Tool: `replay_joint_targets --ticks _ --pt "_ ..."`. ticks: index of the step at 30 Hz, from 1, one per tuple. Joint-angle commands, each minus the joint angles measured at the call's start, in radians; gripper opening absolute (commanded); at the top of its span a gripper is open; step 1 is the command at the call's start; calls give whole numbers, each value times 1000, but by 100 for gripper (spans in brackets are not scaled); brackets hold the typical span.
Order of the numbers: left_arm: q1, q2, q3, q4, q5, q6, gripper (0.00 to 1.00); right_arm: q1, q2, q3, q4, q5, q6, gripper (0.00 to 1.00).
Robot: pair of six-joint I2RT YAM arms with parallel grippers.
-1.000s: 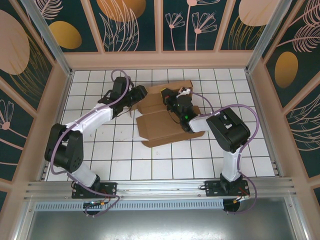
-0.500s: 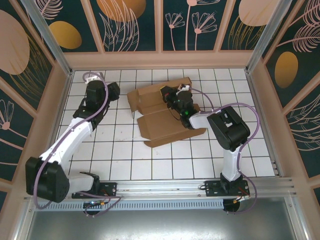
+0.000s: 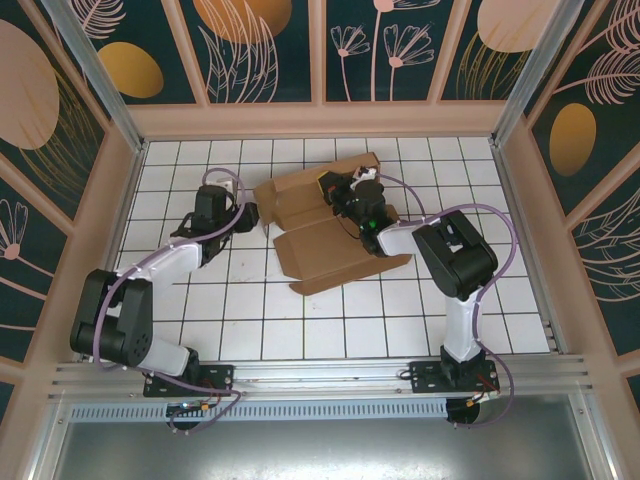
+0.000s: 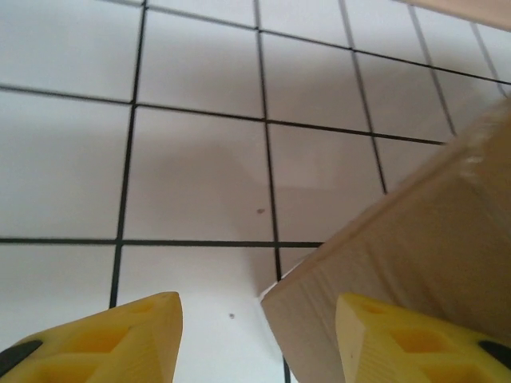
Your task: Fold the paper box
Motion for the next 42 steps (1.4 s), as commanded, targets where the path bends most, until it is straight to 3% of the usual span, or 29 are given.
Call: replay_joint_targets --ticks 1,8,16,21,34,42 --pt "-20 -11 -4 102 47 121 53 0 39 16 -29 -33 -26 0" --pt "-69 65 29 118 21 228 53 6 50 24 -18 -50 -18 0" --pt "-84 63 20 189 81 223 54 7 57 25 -1 -64 -9 0" --pt "-99 113 46 193 60 219 55 10 55 20 6 -70 -4 0" --pt "-140 223 148 122 -221 163 53 22 41 9 15 -71 10 0" --pt "-141 244 183 52 -330 144 46 38 -4 3 -40 -23 -26 0"
